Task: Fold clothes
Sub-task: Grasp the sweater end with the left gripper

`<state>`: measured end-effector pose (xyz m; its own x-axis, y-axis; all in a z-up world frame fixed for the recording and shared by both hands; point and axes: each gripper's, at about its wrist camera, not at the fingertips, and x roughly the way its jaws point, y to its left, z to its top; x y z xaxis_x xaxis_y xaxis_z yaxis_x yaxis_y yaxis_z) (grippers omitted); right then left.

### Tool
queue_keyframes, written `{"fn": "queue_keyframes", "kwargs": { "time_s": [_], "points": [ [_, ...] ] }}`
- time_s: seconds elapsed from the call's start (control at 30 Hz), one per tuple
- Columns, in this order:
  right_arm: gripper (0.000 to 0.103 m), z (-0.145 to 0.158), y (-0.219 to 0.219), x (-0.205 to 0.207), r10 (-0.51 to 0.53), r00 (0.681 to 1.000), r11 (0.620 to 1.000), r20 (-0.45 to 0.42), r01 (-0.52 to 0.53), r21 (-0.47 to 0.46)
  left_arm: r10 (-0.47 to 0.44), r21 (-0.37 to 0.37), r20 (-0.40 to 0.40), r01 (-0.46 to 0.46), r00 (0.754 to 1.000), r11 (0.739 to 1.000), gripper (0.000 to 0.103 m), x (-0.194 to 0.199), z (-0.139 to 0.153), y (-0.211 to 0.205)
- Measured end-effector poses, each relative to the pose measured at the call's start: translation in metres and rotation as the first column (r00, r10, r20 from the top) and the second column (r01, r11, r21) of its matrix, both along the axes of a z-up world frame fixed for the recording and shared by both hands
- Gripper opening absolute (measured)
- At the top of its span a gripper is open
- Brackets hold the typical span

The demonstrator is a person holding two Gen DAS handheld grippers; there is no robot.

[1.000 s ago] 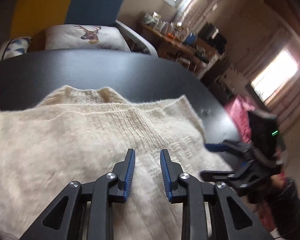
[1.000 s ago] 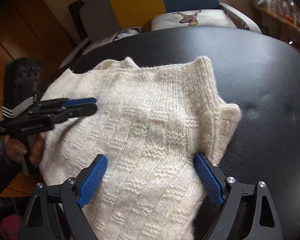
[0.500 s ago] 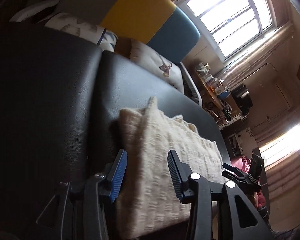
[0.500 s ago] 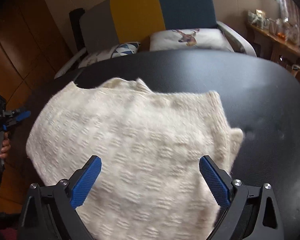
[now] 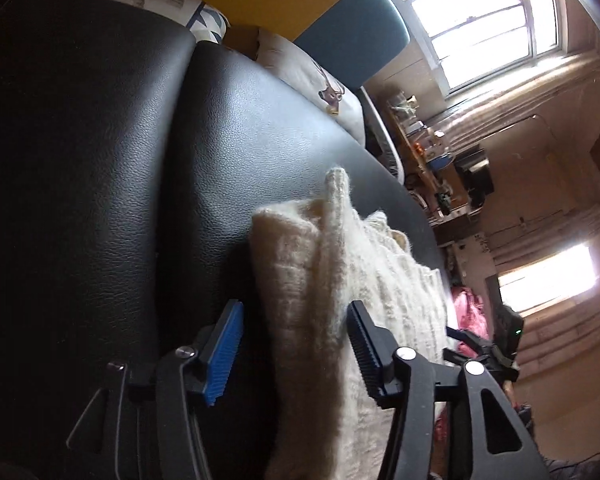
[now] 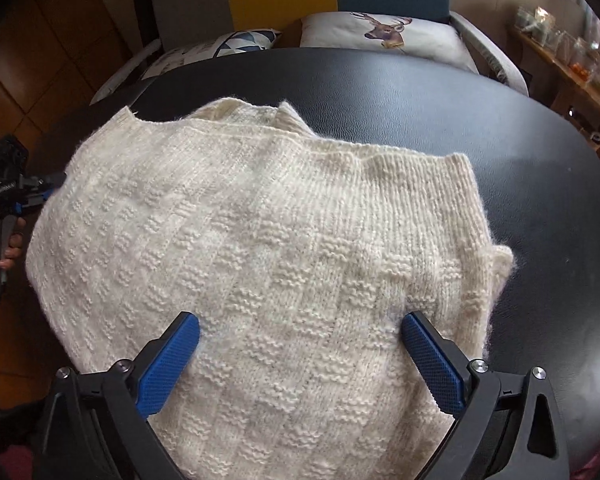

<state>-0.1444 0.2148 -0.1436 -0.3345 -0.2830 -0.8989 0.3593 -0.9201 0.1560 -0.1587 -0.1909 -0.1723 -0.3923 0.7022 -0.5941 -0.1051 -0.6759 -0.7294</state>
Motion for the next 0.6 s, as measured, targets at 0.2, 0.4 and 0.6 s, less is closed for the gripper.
{"fn": "queue_keyframes", "kwargs": {
  "time_s": [0.2, 0.4, 0.6],
  "points": [
    [0.103, -0.001, 0.006, 0.003, 0.003, 1.0, 0.999, -0.005, -0.004, -0.034, -0.057, 0.037, -0.014, 0.058, 0.998, 0.998, 0.064, -0.011, -0.008, 0.021],
    [0.103, -0.001, 0.009, 0.007, 0.002, 0.999, 0.998, -0.032, -0.004, -0.064, -0.052, -0.015, -0.013, 0.052, 0.999, 0.999, 0.022, -0.01, -0.003, 0.037],
    [0.103, 0.007, 0.009, 0.01, 0.036, 0.998, 0.998, -0.045, -0.038, -0.055, -0.007, -0.091, -0.074, 0.001, 0.997, 0.996, 0.017, 0.001, 0.024, 0.03]
  ]
}}
